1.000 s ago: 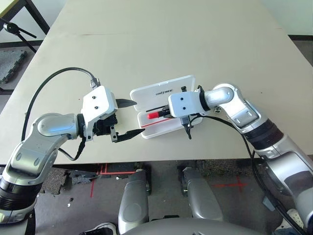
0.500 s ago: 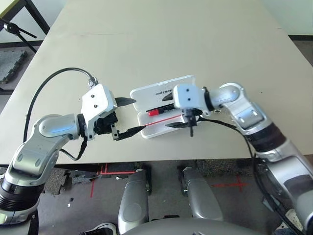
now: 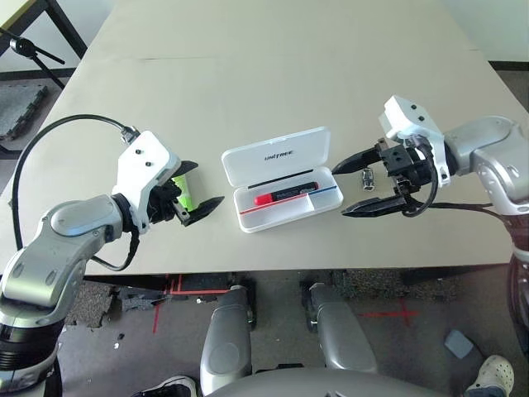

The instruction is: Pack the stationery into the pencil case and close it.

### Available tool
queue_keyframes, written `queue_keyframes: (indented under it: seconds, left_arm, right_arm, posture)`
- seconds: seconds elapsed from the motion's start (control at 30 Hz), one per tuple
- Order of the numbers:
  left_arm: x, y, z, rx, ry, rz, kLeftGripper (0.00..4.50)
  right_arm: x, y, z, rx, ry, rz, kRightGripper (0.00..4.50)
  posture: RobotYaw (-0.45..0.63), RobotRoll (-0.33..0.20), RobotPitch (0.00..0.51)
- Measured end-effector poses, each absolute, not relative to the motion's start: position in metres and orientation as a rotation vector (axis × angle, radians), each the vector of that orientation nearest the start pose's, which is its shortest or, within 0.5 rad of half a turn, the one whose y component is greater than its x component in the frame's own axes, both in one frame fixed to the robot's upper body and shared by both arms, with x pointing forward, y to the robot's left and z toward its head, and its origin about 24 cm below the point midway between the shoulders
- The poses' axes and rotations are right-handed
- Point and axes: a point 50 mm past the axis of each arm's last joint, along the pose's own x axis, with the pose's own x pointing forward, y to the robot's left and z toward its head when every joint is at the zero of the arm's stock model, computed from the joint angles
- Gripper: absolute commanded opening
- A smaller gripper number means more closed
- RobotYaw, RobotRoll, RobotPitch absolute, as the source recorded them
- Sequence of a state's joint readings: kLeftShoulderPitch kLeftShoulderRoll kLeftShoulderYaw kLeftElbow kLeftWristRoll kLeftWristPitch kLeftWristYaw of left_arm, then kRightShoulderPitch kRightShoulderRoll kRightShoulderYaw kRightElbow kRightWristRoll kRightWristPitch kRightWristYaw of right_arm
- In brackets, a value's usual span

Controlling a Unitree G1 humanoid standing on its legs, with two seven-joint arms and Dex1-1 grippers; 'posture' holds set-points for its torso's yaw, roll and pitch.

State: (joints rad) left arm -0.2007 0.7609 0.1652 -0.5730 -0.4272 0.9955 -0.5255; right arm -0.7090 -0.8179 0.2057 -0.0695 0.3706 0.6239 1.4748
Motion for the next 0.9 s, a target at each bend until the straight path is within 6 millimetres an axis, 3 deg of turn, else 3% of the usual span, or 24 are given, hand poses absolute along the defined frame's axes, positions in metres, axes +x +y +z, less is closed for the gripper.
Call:
queue_keyframes:
  seconds: [0.17, 0.3, 0.63, 0.9]
  left_arm:
    - [0.257, 0.217, 0.171, 0.248, 0.329, -0.338, 4.5]
    - [0.264, 0.228, 0.155, 0.195, 0.435, -0.165, 4.5]
    - [0.268, 0.226, 0.136, 0.112, 0.533, -0.088, 4.5]
    - [0.268, 0.222, 0.134, 0.088, 0.552, -0.095, 1.66]
  right_arm:
    - [0.287, -0.172, 0.2, -0.483, 0.354, 1.494, 4.47]
    - [0.288, -0.173, 0.198, -0.492, 0.354, 1.476, 4.47]
    - [0.289, -0.175, 0.193, -0.508, 0.352, 1.451, 4.47]
    - [0.291, -0.177, 0.191, -0.514, 0.35, 1.433, 4.5]
  posture:
    - [0.04, 0.0, 0.223]
    - [0.04, 0.0, 0.221]
    - [0.02, 0.0, 0.223]
    - [0.02, 0.0, 0.226]
